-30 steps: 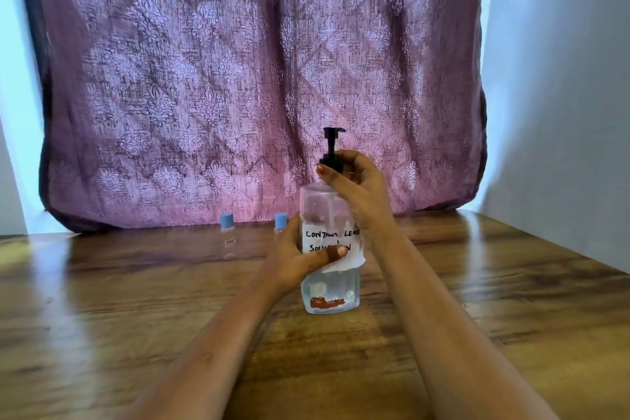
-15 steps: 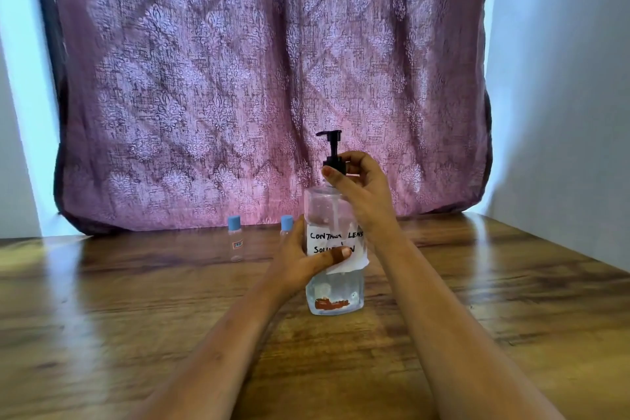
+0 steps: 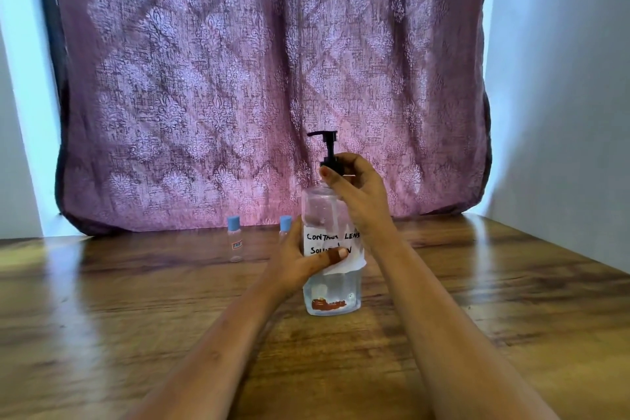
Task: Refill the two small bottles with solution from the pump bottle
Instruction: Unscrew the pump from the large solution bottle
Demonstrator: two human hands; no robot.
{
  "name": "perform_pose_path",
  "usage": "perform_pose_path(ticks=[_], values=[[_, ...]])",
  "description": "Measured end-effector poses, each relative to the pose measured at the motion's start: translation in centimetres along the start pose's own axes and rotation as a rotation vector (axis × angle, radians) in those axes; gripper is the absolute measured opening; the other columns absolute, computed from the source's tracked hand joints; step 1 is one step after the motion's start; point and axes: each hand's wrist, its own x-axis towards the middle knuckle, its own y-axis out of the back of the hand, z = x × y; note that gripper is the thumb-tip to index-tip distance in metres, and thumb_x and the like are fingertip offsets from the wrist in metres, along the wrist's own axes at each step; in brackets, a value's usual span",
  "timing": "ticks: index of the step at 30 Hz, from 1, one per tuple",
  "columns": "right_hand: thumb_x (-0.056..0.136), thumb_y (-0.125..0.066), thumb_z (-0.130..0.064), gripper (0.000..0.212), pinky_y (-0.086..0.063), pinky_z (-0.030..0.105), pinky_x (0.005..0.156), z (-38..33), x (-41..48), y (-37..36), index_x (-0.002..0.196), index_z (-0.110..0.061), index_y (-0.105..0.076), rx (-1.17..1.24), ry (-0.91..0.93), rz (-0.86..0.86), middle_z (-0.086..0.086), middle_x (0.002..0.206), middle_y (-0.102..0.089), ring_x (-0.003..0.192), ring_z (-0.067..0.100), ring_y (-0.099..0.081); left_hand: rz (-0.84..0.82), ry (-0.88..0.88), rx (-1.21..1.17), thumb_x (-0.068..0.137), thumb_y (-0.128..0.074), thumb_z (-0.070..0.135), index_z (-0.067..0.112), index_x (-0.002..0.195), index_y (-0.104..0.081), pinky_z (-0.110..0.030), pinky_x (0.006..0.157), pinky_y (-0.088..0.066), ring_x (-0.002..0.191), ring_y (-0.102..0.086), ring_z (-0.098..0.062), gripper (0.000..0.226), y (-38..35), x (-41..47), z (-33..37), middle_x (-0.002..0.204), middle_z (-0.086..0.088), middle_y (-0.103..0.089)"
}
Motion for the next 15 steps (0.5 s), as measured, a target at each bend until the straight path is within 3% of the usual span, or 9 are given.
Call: perform_pose_path(ticks=[5,7,10,15], values=[[0.092,-0.055,-0.009,0.014,-0.053,0.023,0.075,0.27,-0.1,0.14,0.099,-0.018,-0.062,0.147,0.004,-0.008,0.002,0.095,-0.065,0.086,0.01,-0.064,-0.006,0.002,-0.004,0.062,-0.079,0.039,0.038,0.1,-0.056,-0.018,0.069,-0.055,0.087,-0.071,-0.005,0.044,0.08,-0.09,0.06,0.095,0.018,-0.073],[0.089,-0.059,-0.017,0.012,-0.053,0.026,0.078,0.22,-0.07,0.17,0.1,-0.018,-0.063,0.134,0.008,-0.022,0.001,0.095,-0.066,0.087,0.012,-0.063,-0.01,-0.001,-0.011,0.063,-0.082,0.035,0.035,0.102,-0.055,-0.017,0.068,-0.055,0.087,-0.071,-0.005,0.046,0.09,-0.13,0.1,0.095,0.017,-0.074],[0.073,-0.072,-0.032,0.029,-0.052,0.025,0.076,-0.05,-0.08,-0.05,0.098,-0.021,-0.063,0.034,0.01,-0.015,-0.007,0.089,-0.067,0.084,0.009,-0.063,-0.02,-0.005,-0.04,0.064,-0.08,0.033,0.033,0.103,-0.055,-0.015,0.067,-0.054,0.086,-0.071,-0.005,0.046,0.05,-0.23,0.12,0.094,0.016,-0.074],[0.079,-0.07,-0.022,0.021,-0.051,0.023,0.075,0.11,-0.1,-0.05,0.099,-0.02,-0.063,0.023,0.013,0.01,-0.004,0.091,-0.067,0.084,0.008,-0.063,-0.021,-0.002,-0.039,0.063,-0.084,0.034,0.037,0.098,-0.057,-0.014,0.066,-0.053,0.085,-0.071,-0.003,0.045,0.03,-0.19,0.07,0.093,0.017,-0.074]])
